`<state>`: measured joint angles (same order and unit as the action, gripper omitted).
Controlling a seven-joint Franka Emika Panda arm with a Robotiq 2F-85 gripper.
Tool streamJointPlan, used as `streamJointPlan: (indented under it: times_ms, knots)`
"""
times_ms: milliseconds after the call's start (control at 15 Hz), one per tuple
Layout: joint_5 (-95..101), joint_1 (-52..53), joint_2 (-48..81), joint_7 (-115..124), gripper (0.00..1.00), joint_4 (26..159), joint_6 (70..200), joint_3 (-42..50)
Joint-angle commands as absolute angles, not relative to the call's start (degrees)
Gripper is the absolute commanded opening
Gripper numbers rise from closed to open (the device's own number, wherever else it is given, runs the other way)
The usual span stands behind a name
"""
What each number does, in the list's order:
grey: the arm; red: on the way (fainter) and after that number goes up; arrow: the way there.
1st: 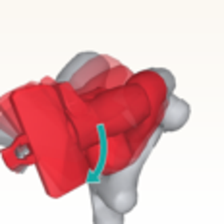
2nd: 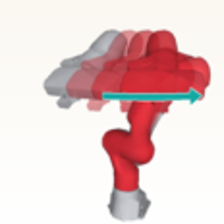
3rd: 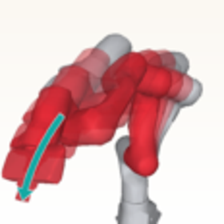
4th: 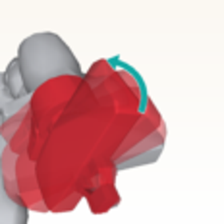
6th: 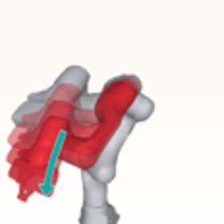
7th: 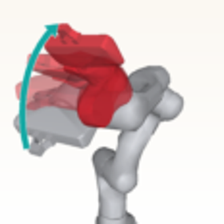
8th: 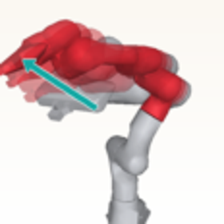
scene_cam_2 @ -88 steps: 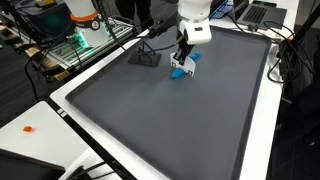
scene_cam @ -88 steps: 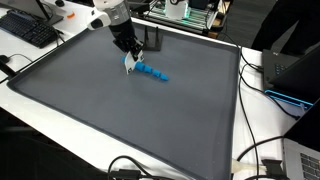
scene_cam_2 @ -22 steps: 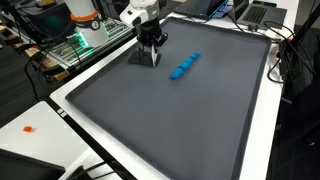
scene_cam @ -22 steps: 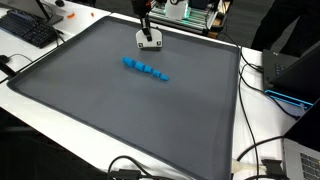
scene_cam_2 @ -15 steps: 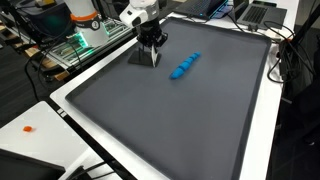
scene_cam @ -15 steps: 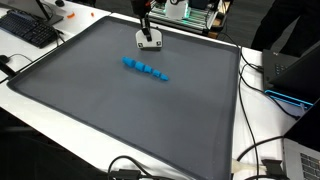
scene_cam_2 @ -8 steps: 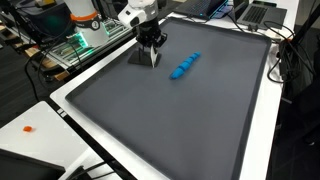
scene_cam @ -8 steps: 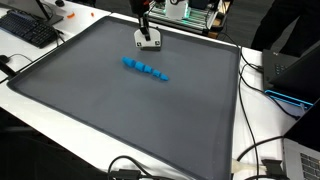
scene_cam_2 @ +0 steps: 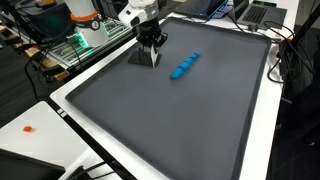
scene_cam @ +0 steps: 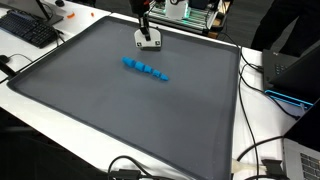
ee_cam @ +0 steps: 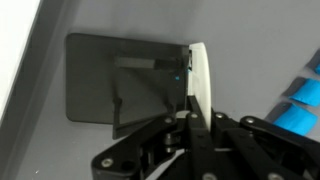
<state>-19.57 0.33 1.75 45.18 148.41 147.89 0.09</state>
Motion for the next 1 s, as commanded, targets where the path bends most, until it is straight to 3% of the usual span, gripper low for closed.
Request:
streamJointPlan:
  times_ms: [0, 933]
  knots:
    - [-22.79, 0.47, 2.09, 44.70, 0.01, 148.75, 148.97, -0.19]
    - [-26.14, 0.78, 4.47, 40.87, 0.01, 147.95, 147.88, -0.72]
